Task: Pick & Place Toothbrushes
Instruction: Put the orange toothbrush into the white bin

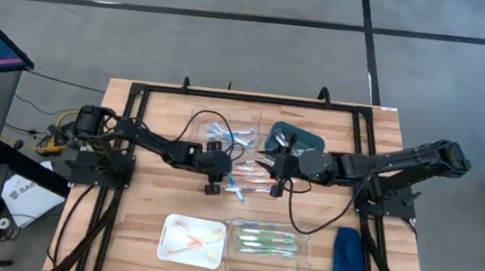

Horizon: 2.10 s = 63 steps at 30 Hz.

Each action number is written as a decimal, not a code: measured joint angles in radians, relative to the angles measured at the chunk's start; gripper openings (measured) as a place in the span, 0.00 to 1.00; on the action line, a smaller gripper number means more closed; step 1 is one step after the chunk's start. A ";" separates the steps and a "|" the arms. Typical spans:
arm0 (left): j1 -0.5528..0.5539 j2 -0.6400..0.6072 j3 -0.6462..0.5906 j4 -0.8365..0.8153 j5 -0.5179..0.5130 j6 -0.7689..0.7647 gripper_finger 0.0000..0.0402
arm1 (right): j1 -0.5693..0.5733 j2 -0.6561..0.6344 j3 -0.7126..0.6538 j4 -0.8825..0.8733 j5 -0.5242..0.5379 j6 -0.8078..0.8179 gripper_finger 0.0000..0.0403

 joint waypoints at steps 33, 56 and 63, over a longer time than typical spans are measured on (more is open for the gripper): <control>-0.099 -0.155 0.180 -0.225 -0.055 -0.760 0.28 | 0.000 0.000 0.000 -0.149 -0.002 0.270 0.28; -0.106 -0.151 0.222 0.039 -0.229 -1.060 0.28 | -0.001 0.000 0.000 -0.211 0.000 0.296 0.28; -0.109 -0.151 0.222 0.175 -0.065 -1.014 0.28 | -0.001 0.000 0.000 -0.219 0.000 0.296 0.28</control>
